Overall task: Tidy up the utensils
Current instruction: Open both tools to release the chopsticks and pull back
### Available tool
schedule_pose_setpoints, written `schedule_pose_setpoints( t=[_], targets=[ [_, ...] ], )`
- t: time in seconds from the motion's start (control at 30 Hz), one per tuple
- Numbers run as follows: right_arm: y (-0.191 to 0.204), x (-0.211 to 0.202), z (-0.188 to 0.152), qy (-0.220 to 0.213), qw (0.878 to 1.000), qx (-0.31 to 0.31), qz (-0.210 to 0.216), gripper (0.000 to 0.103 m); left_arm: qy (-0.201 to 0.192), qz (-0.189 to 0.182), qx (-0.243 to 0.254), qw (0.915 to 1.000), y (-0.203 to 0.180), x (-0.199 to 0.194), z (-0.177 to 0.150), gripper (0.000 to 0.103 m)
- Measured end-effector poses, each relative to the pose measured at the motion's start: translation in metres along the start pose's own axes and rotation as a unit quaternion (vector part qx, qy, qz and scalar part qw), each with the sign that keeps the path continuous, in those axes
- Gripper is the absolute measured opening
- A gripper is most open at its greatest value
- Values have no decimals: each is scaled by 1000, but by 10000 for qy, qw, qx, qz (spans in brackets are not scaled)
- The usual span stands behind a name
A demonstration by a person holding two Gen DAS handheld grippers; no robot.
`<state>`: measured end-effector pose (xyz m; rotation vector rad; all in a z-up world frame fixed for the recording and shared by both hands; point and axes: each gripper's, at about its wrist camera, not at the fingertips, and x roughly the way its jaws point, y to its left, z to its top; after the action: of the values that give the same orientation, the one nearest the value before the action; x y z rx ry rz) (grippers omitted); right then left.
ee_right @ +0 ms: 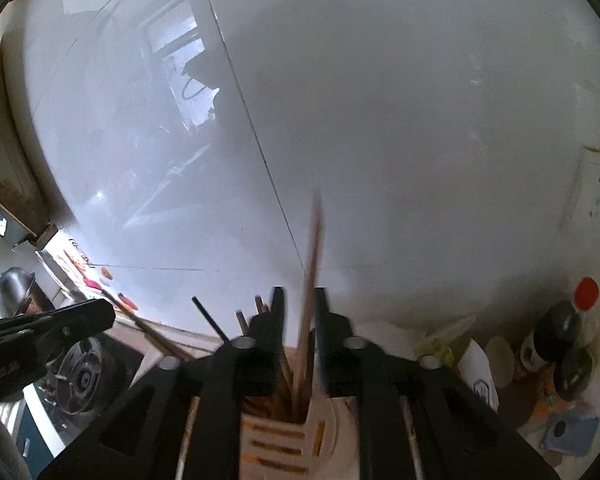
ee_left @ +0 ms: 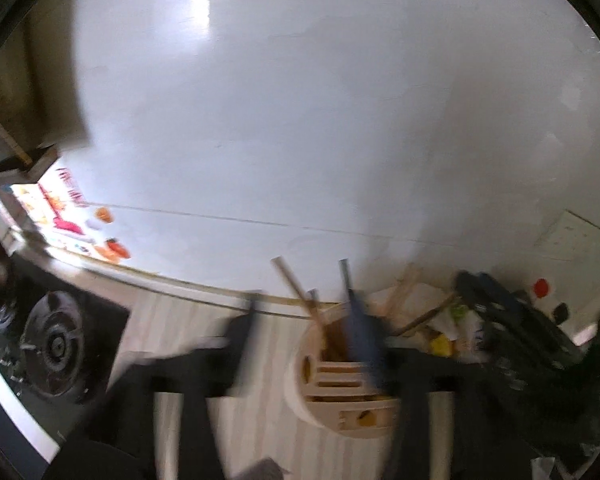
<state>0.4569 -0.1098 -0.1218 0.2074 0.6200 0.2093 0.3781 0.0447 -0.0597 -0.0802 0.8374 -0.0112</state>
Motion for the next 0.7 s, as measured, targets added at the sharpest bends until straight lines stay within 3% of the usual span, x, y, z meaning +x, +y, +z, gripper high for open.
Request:
schedule_pose_setpoints(
  t=[0.03, 0.17, 0.2, 0.23, 0.27, 0.5, 0.7],
  targets=[
    [-2, -5, -3, -6, 10000, 31, 5, 31, -60, 92, -31, 9999, 2, -2, -3, 83],
    [-2, -20, -17, 68, 9998, 59, -186, 34, -112, 329, -17, 9994, 11, -1, -19, 84],
    [-2, -24, -22, 105, 9995, 50, -285, 37, -109, 376, 22, 9992, 12, 0, -24, 88],
    [-3, -28, -28, 135, 9993, 37, -358, 43, -126, 439, 89, 9989, 12, 0, -28, 100],
    [-1, -31, -33, 179, 9986, 15, -490, 47, -159, 459, 154, 9987, 11, 0, -32, 103],
    [-3, -53, -59, 433, 9931, -111, -1085, 95, -263, 522, 450, 9973, 8, -8, -50, 103],
    [2, -73, -68, 415, 9863, -165, -1587, 102, -331, 426, 626, 9966, 7, -16, -63, 103]
  ],
)
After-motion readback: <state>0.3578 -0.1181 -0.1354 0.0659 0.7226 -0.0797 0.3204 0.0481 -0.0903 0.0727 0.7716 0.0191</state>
